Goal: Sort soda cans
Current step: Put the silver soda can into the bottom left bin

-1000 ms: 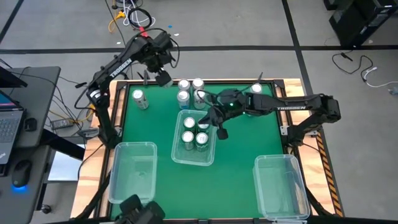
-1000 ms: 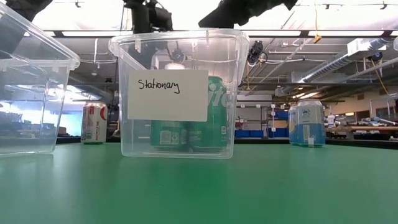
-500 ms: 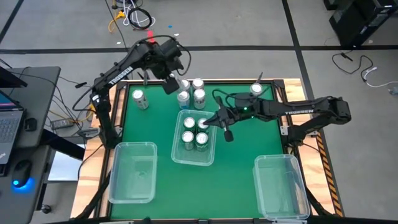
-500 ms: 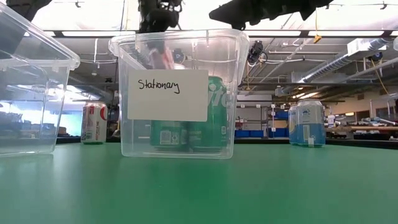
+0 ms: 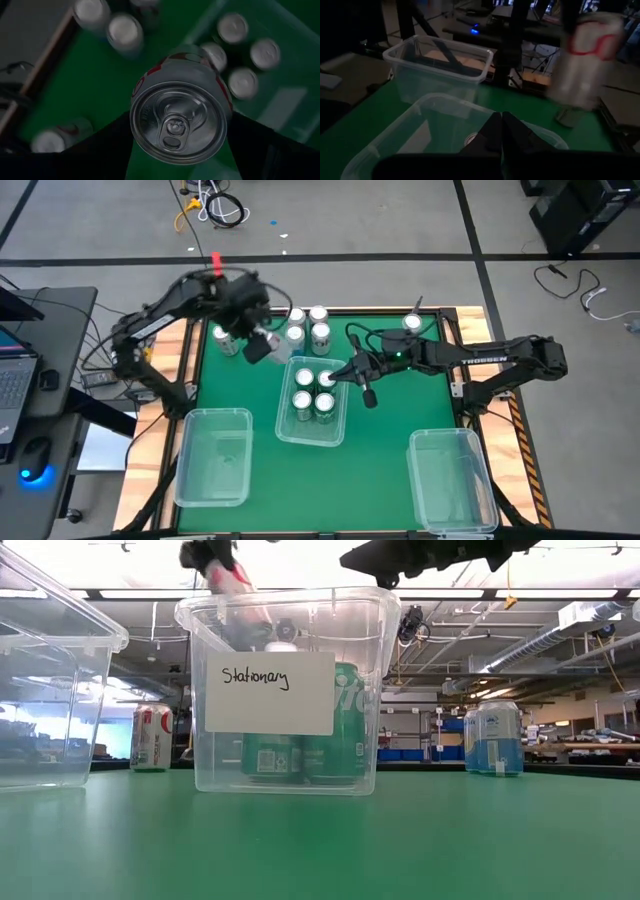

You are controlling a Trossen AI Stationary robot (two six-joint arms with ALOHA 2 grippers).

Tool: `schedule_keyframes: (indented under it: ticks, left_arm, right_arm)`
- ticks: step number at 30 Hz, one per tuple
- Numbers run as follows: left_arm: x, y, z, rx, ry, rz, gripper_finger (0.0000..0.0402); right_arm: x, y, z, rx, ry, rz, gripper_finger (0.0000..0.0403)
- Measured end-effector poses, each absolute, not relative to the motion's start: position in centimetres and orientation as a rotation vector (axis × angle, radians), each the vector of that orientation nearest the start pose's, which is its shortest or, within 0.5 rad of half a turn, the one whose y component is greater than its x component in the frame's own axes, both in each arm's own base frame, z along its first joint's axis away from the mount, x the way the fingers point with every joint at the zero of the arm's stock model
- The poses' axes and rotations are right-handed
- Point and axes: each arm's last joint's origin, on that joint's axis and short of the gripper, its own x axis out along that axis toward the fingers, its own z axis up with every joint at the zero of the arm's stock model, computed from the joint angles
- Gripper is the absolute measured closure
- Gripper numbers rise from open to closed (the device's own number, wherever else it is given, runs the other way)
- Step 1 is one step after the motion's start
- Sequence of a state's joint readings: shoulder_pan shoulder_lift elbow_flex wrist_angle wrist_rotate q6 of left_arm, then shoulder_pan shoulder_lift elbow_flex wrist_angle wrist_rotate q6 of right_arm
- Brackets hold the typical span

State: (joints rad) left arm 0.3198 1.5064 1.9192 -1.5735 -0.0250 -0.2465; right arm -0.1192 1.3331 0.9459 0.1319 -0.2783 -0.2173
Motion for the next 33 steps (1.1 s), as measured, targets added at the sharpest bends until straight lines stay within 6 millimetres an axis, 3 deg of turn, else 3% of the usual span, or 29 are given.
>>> schedule_keyframes:
  ticks: [9,19,33]
  left_arm:
    - [20.4,2.2,41.4,-0.43,1.166,0.369,0.0127]
    - [19.5,-4.4,41.5,-0.479,1.215,0.194,0.0127]
    - [17.3,-10.4,40.3,-0.717,1.345,0.253,0.0127]
  right_arm:
    - [29.9,-2.8,30.1,-0.155,0.216,0.182,0.0402]
    - [29.9,-2.8,30.1,-0.154,0.21,0.181,0.0402]
    - [30.0,-2.4,30.1,-0.154,0.21,0.194,0.0402]
